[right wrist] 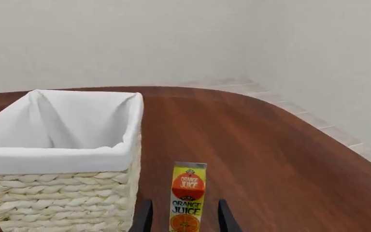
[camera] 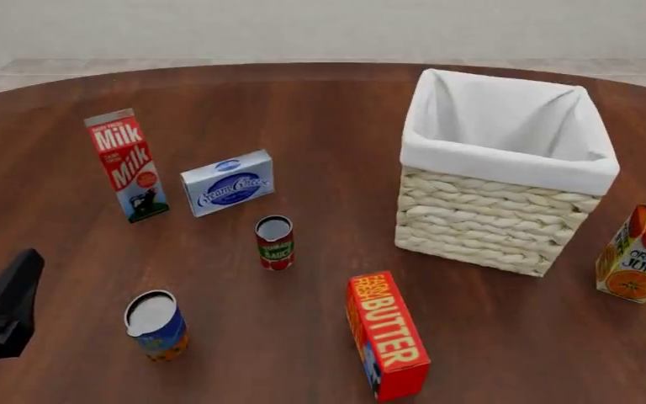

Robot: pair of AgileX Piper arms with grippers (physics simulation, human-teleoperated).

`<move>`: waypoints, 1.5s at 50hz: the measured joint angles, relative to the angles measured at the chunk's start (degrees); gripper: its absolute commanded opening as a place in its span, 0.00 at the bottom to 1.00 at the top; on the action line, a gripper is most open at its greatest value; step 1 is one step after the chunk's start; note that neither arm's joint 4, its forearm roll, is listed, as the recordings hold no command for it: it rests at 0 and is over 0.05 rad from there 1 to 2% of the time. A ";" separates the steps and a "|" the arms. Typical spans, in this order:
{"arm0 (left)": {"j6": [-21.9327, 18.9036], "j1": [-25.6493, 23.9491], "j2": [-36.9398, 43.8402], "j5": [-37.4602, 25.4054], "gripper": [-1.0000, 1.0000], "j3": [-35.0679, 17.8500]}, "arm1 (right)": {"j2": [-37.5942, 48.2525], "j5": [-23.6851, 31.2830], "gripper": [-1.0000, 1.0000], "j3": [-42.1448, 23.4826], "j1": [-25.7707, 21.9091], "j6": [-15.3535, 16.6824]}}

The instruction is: Pick up the orange juice, and put it in the basket.

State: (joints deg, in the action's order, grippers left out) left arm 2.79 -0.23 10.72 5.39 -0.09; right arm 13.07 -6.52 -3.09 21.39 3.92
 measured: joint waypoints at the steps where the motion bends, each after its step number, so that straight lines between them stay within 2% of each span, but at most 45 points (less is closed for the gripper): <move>1: 0.01 0.01 0.05 0.04 1.00 0.00 | 0.75 -0.76 1.00 0.24 0.12 -0.01; 15: -0.15 -0.06 0.34 0.11 1.00 0.03 | 12.23 -11.48 1.00 2.17 1.16 1.42; 46: -1.73 -0.13 2.70 2.03 1.00 0.08 | 43.03 -37.45 1.00 3.02 1.33 1.03; 75: -2.31 -0.35 3.96 2.91 1.00 0.07 | 62.71 -54.25 1.00 2.66 2.78 1.40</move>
State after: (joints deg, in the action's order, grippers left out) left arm 0.47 -0.58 14.68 8.30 -0.02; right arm 75.78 -60.76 -0.43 24.17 5.32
